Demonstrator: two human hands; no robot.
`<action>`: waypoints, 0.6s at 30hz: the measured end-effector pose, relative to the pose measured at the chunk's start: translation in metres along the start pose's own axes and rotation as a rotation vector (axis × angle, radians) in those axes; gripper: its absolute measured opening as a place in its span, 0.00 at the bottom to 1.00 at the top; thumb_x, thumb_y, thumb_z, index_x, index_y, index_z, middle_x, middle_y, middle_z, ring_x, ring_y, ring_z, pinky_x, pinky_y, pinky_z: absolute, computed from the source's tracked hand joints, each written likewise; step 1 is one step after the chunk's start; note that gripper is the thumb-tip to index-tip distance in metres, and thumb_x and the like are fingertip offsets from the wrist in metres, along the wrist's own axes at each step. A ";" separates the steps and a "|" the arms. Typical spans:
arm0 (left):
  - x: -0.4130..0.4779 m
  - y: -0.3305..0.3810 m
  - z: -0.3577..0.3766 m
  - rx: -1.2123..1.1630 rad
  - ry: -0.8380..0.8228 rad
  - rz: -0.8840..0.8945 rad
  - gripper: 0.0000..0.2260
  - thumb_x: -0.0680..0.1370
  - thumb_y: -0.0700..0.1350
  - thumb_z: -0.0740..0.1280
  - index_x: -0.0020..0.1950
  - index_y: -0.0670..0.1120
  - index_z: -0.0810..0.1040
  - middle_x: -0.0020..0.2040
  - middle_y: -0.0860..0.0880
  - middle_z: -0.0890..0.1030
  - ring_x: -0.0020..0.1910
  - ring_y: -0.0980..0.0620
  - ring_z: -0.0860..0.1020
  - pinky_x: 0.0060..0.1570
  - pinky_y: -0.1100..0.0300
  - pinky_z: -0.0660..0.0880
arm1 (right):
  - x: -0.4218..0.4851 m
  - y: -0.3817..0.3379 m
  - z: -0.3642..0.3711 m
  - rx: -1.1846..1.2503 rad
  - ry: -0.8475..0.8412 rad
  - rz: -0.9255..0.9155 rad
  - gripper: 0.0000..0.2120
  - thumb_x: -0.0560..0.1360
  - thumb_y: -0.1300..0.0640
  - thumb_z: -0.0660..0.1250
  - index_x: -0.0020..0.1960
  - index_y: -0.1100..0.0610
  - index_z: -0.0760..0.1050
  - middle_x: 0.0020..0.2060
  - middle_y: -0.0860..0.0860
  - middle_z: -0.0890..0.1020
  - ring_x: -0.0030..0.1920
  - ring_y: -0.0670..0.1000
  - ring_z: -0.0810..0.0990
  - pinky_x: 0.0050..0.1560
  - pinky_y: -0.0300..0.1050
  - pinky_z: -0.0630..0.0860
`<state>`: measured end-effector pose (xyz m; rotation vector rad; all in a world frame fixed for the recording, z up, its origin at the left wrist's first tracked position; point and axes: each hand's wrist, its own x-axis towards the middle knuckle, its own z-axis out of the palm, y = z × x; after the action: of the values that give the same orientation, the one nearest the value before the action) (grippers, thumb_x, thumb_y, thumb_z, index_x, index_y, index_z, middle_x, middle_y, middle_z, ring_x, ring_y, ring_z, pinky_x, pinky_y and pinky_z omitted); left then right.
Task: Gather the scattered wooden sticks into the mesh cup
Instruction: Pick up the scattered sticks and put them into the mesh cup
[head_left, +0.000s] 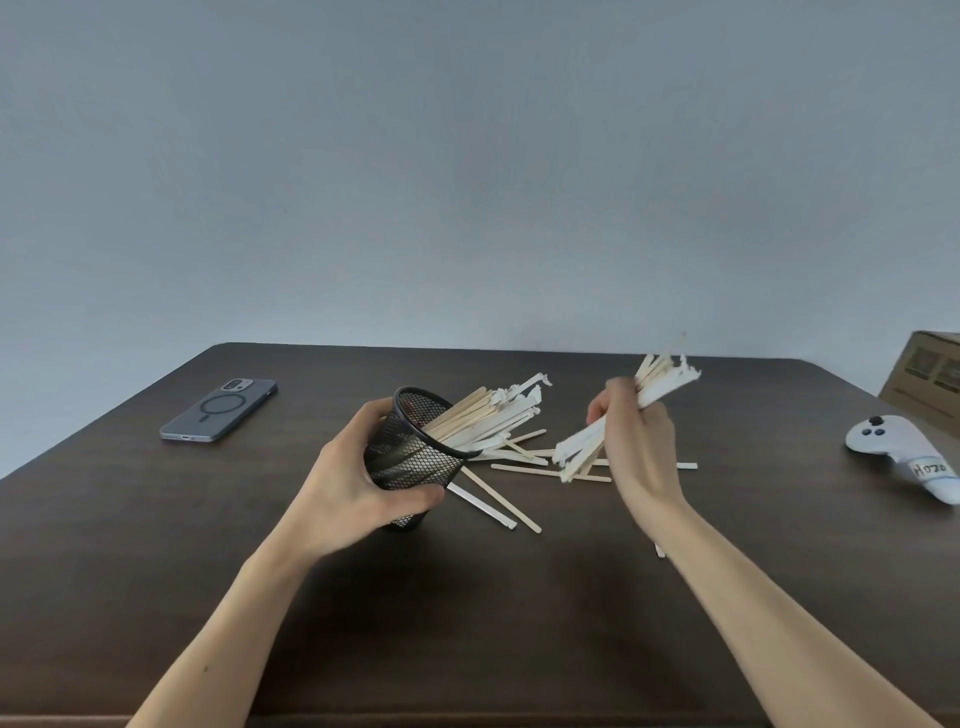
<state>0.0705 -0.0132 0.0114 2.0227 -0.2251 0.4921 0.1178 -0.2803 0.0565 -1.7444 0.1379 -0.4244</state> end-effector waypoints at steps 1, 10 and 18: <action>0.000 0.000 0.000 0.001 -0.001 0.002 0.39 0.58 0.54 0.81 0.69 0.54 0.78 0.59 0.56 0.88 0.58 0.55 0.87 0.63 0.53 0.82 | 0.002 -0.009 -0.002 0.033 0.012 -0.006 0.18 0.76 0.49 0.56 0.31 0.55 0.72 0.24 0.48 0.75 0.24 0.48 0.72 0.32 0.44 0.67; -0.003 0.006 0.002 0.010 -0.044 0.033 0.37 0.58 0.53 0.80 0.68 0.56 0.77 0.57 0.62 0.87 0.55 0.59 0.87 0.54 0.69 0.80 | -0.010 -0.068 0.004 0.364 -0.047 -0.098 0.18 0.78 0.52 0.64 0.30 0.56 0.75 0.20 0.46 0.69 0.20 0.43 0.65 0.22 0.34 0.61; -0.003 0.001 0.004 0.004 -0.039 0.061 0.36 0.58 0.51 0.81 0.66 0.58 0.78 0.56 0.54 0.88 0.50 0.49 0.88 0.46 0.59 0.85 | -0.013 -0.063 0.035 -0.160 -0.318 -0.140 0.33 0.64 0.27 0.67 0.42 0.58 0.83 0.26 0.41 0.74 0.32 0.44 0.76 0.41 0.45 0.72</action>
<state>0.0687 -0.0170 0.0094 2.0360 -0.3109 0.4915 0.1098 -0.2301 0.1094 -1.9627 -0.1834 -0.2359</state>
